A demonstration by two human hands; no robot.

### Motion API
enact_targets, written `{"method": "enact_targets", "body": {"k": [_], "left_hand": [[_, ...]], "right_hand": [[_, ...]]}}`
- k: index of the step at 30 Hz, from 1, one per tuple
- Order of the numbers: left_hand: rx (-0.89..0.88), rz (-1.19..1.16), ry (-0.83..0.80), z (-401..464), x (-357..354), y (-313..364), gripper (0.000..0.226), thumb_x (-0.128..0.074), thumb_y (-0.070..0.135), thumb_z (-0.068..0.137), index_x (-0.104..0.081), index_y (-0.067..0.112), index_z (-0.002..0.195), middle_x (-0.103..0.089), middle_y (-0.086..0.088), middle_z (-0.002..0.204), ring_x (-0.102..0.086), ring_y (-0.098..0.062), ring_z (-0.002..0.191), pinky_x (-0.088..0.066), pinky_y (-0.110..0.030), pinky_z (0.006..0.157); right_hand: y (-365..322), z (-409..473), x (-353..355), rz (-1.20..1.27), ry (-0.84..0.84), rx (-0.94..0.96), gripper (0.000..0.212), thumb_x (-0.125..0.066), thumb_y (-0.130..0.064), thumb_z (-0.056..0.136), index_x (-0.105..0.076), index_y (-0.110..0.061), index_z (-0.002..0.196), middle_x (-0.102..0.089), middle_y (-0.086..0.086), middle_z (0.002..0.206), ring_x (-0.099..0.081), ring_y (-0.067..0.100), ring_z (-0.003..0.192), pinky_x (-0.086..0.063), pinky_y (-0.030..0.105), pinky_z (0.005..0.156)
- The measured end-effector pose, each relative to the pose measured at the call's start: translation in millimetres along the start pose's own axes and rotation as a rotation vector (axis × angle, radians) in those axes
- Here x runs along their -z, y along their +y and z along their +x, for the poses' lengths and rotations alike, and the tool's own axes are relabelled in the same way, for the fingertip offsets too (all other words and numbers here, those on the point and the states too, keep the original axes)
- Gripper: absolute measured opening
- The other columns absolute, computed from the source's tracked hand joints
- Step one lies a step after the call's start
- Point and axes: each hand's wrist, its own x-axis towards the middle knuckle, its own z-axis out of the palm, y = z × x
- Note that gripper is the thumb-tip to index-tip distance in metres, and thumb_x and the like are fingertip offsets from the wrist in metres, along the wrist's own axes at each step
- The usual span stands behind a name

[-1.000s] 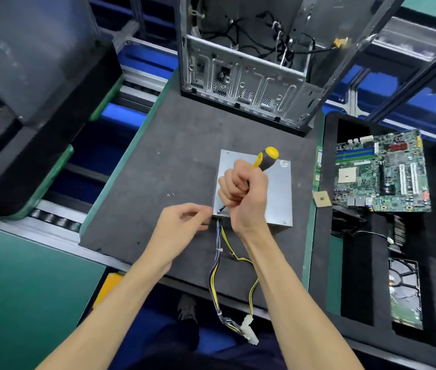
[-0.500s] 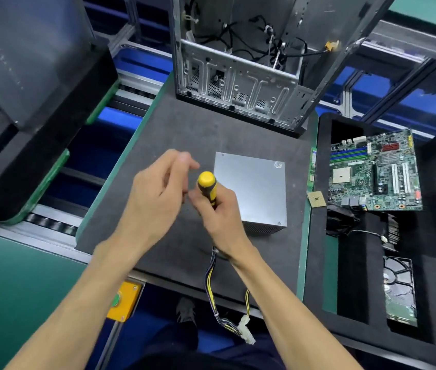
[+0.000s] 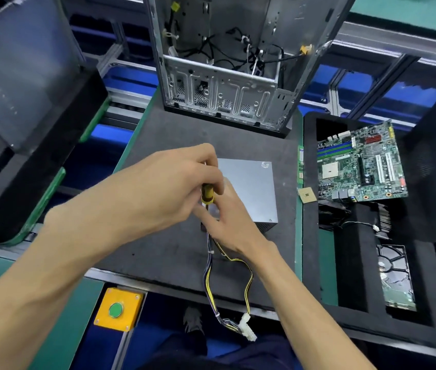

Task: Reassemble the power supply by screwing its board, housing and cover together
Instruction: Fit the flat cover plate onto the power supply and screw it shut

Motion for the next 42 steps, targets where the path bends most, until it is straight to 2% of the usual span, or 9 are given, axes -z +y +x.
{"method": "enact_targets", "body": {"k": [8, 11, 14, 19, 24, 28, 35, 39, 42], "left_hand": [[0.140, 0.140, 0.026, 7, 0, 6, 0.039, -0.053, 0.059, 0.084, -0.059, 0.030, 0.110, -0.054, 0.014, 0.088, -0.055, -0.012, 0.074, -0.050, -0.036, 0.069], [0.135, 0.139, 0.032, 12, 1, 7, 0.020, -0.059, 0.045, 0.091, -0.063, 0.025, 0.095, -0.048, 0.015, 0.071, -0.052, -0.014, 0.070, -0.048, -0.037, 0.069], [0.075, 0.078, -0.081, 11, 4, 9, 0.018, -0.060, 0.020, 0.095, -0.067, 0.027, 0.110, -0.056, 0.012, 0.099, -0.061, -0.017, 0.086, -0.051, -0.041, 0.079], [0.204, 0.268, -0.014, 15, 4, 16, 0.037, -0.051, 0.060, 0.087, -0.055, 0.031, 0.110, -0.059, 0.011, 0.092, -0.060, -0.018, 0.080, -0.052, -0.038, 0.072], [0.119, 0.112, -0.148, 15, 10, 15, 0.021, -0.058, 0.030, 0.092, -0.062, 0.033, 0.113, -0.057, 0.016, 0.104, -0.061, -0.012, 0.091, -0.052, -0.039, 0.081], [0.232, 0.359, -0.118, 18, 7, 19, 0.037, -0.045, 0.070, 0.084, -0.052, 0.036, 0.099, -0.057, 0.013, 0.088, -0.061, -0.016, 0.082, -0.047, -0.032, 0.066], [0.172, 0.216, -0.247, 22, 7, 13, 0.022, -0.055, 0.018, 0.093, -0.070, 0.033, 0.100, -0.050, 0.014, 0.105, -0.058, -0.009, 0.087, -0.050, -0.036, 0.081], [0.187, 0.287, -0.115, 20, 3, 16, 0.032, -0.055, 0.057, 0.089, -0.050, 0.042, 0.117, -0.054, 0.017, 0.101, -0.061, -0.007, 0.089, -0.049, -0.031, 0.069], [0.329, 0.424, -0.045, 24, 3, 14, 0.037, -0.049, 0.068, 0.088, -0.051, 0.031, 0.084, -0.059, 0.012, 0.077, -0.057, -0.013, 0.068, -0.031, -0.027, 0.051]], "right_hand": [[18, -10, 8, -0.132, -0.089, -0.025, 0.030, -0.039, -0.040, 0.104, -0.065, -0.033, 0.091, -0.062, -0.017, 0.084, -0.053, 0.004, 0.081, -0.044, 0.029, 0.076], [22, -10, 4, -0.149, -0.094, -0.014, 0.031, -0.042, -0.042, 0.106, -0.065, -0.028, 0.090, -0.062, -0.006, 0.079, -0.054, 0.014, 0.080, -0.047, 0.036, 0.079], [22, -10, 2, -0.142, -0.073, -0.021, 0.031, -0.041, -0.046, 0.104, -0.062, -0.032, 0.086, -0.063, -0.006, 0.075, -0.052, 0.015, 0.077, -0.042, 0.031, 0.074], [24, -11, 3, -0.130, -0.092, -0.062, 0.034, -0.040, -0.045, 0.103, -0.064, -0.028, 0.086, -0.065, -0.005, 0.079, -0.054, 0.019, 0.080, -0.046, 0.037, 0.076], [18, -9, 4, -0.184, -0.132, -0.067, 0.045, -0.033, -0.051, 0.100, -0.065, -0.024, 0.083, -0.063, -0.002, 0.075, -0.051, 0.021, 0.078, -0.041, 0.034, 0.074], [17, -9, 3, -0.220, -0.123, -0.030, 0.041, -0.037, -0.043, 0.102, -0.064, -0.022, 0.079, -0.062, -0.008, 0.074, -0.054, 0.023, 0.076, -0.033, 0.030, 0.069], [13, -7, 4, -0.231, -0.105, -0.027, 0.037, -0.034, -0.048, 0.104, -0.045, -0.044, 0.069, -0.045, -0.007, 0.058, -0.043, 0.020, 0.064, -0.034, 0.027, 0.066], [8, -7, 7, -0.236, -0.158, 0.012, 0.035, -0.026, -0.042, 0.104, -0.055, -0.045, 0.084, -0.054, -0.002, 0.067, -0.042, 0.017, 0.068, -0.032, 0.035, 0.071], [9, -10, 7, -0.256, -0.167, 0.024, 0.036, -0.033, -0.036, 0.106, -0.056, -0.018, 0.085, -0.055, 0.001, 0.068, -0.045, 0.023, 0.070, -0.040, 0.042, 0.077]]}}
